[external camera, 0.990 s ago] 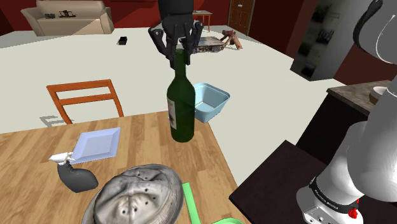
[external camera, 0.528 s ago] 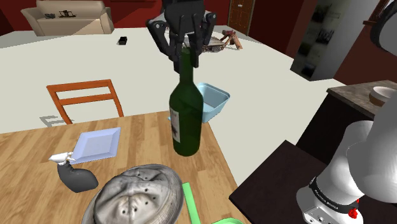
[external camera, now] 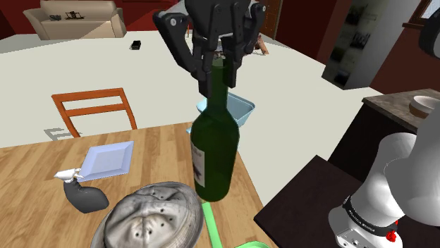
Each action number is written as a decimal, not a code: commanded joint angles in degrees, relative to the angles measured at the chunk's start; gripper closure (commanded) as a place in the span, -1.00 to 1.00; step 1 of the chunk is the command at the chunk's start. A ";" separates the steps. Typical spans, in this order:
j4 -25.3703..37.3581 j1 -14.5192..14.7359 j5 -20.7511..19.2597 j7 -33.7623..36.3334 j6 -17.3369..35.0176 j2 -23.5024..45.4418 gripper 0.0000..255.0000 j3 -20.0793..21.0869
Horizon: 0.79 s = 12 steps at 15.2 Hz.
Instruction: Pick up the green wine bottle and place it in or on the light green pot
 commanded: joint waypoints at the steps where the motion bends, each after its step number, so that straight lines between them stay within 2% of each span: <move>1: 2.23 1.65 -0.25 3.17 -2.06 0.42 1.00 1.64; 7: 11.00 8.44 -3.41 13.80 -7.75 5.04 1.00 7.33; 9: 15.56 11.99 -5.78 17.90 -10.31 7.97 1.00 9.45; 10: 19.36 15.04 -7.99 20.74 -12.37 10.46 1.00 10.87; 12: 13.44 12.69 -5.03 19.59 -8.96 7.14 1.00 9.83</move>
